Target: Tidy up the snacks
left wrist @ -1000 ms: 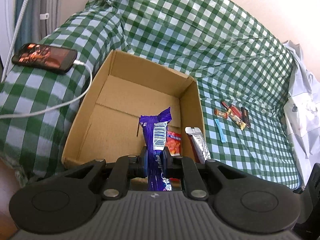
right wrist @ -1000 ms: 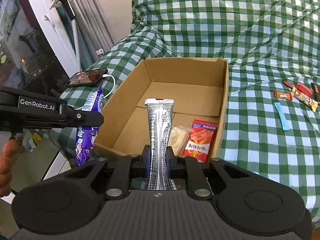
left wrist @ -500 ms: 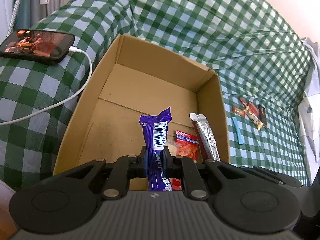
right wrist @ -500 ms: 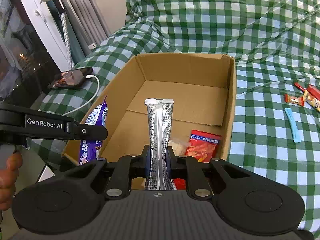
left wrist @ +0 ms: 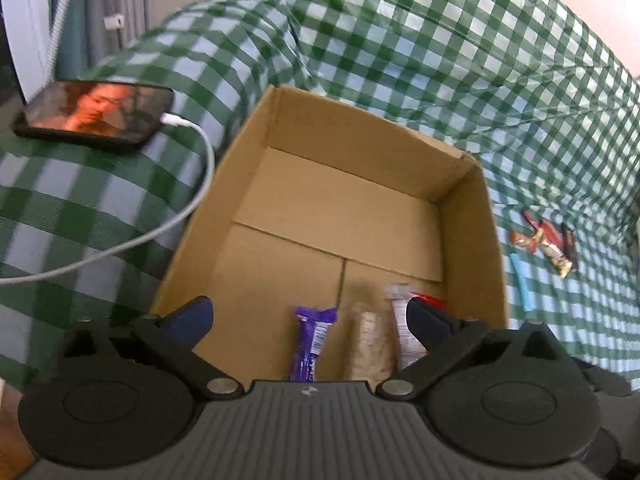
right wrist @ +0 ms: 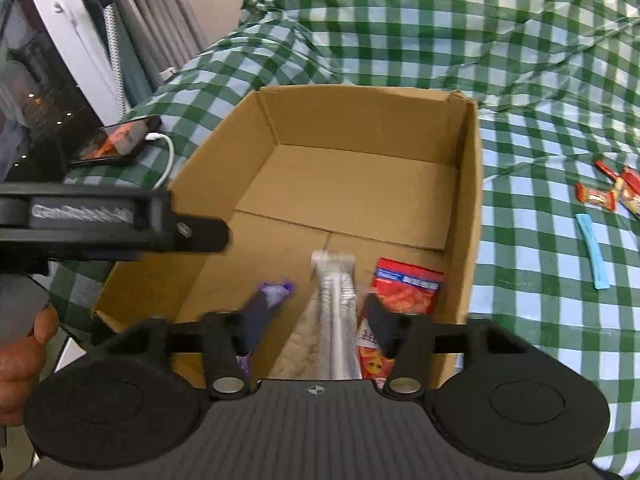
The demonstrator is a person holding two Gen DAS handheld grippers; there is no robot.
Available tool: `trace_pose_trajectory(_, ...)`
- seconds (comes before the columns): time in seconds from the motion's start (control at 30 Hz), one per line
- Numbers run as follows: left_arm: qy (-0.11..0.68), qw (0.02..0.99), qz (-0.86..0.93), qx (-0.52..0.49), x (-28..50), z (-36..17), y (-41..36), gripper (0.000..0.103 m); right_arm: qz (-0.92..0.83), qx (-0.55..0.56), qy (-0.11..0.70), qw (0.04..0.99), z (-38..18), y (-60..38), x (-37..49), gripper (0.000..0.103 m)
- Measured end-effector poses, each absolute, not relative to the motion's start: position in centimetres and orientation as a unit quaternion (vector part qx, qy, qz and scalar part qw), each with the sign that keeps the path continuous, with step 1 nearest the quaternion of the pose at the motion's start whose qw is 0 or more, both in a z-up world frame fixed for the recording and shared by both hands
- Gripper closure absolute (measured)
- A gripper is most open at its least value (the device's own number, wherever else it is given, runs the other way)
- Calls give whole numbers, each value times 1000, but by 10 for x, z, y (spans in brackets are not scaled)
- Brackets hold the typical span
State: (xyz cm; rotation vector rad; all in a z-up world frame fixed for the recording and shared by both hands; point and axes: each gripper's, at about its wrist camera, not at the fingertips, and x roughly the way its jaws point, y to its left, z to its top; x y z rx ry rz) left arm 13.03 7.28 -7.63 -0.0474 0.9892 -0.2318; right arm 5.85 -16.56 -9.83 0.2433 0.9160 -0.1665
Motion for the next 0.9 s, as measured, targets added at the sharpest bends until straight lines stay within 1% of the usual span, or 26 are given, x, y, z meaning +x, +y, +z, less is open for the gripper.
trace_pose_trajectory(0.07, 482, 870, -104, -10, 123, -79, 77, 0, -85, 112, 441, 887, -97, -163, 54, 28)
trace_pose_trajectory(0.1, 488, 868, -97, -8, 118, -81, 80, 0, -88, 112, 444, 885, -96, -161, 51, 20)
trace_pose_trajectory(0.13, 493, 865, -94, -8, 112, -83, 85, 0, -91, 114, 448, 882, -96, -160, 48, 16)
trace_pose_trajectory(0.27, 508, 856, -91, -5, 89, -87, 94, 0, -94, 127, 461, 873, -94, -151, 30, 11)
trace_pose_trajectory(0.4, 506, 858, -91, -2, 68, -83, 102, 0, -97, 112, 465, 873, -87, -134, 11, 9)
trace_pose_trajectory(0.5, 494, 864, -98, -2, 52, -74, 104, 0, -106, 91, 452, 881, -77, -120, -4, 4)
trace_pose_trajectory(0.63, 473, 874, -111, -2, 29, -58, 103, 0, -114, 54, 430, 894, -62, -99, -24, 1)
trace_pose_trajectory(0.9, 443, 887, -130, 7, -16, -41, 99, 0, -111, 2, 401, 909, -44, -69, -61, 1)
